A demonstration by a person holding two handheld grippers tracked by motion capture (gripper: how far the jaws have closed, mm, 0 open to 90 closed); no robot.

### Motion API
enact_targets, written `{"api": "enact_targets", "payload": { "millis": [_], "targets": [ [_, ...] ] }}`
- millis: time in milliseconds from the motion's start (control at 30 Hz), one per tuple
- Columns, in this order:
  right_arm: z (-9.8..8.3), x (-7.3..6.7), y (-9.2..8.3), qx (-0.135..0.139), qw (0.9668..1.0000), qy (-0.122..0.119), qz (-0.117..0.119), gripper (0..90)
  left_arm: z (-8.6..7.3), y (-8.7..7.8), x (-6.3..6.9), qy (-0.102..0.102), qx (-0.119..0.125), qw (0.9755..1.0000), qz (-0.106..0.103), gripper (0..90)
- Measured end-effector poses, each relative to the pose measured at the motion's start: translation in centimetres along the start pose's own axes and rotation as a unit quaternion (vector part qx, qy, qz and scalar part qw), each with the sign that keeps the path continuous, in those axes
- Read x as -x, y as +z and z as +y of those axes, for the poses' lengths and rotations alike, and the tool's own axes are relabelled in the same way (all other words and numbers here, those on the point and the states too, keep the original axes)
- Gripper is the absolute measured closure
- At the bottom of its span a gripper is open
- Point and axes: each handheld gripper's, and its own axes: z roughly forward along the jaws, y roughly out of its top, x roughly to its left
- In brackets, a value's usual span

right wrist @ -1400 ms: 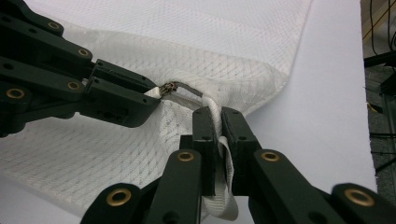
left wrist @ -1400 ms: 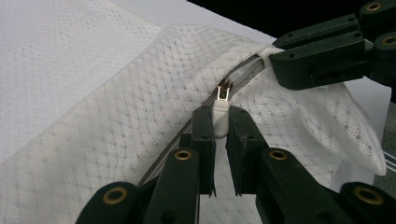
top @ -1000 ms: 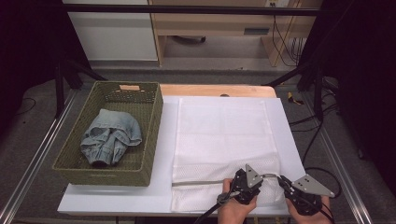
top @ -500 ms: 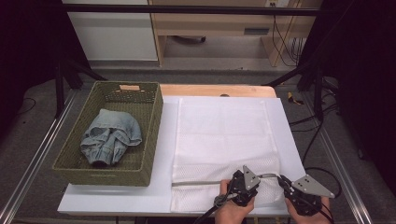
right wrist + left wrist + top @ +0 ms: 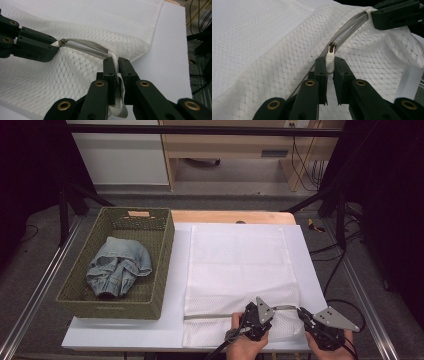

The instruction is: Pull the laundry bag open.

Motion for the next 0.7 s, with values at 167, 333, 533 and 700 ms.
{"api": "enact_targets", "payload": {
  "millis": [167, 333, 533, 700],
  "targets": [
    [0.0, 0.0, 0.1, -0.001, 1.0, -0.003, -0.002, 85.1, -0.2, 0.0, -0.3, -0.004, 0.001, 1.0, 0.003, 81.7],
    [-0.1, 0.1, 0.1, -0.002, 1.0, -0.002, -0.002, 85.1, -0.4, -0.4, -0.6, -0.005, 0.001, 1.0, 0.007, 81.7],
    [0.0, 0.0, 0.0, -0.001, 1.0, -0.003, -0.001, 85.1, -0.8, -0.7, -1.0, -0.01, 0.003, 0.9999, 0.012, 81.7],
    [-0.1, 0.1, 0.1, -0.004, 1.0, -0.001, -0.001, 85.1, -1.0, -1.2, -1.5, -0.015, 0.003, 0.9998, 0.015, 81.7]
  ]
}}
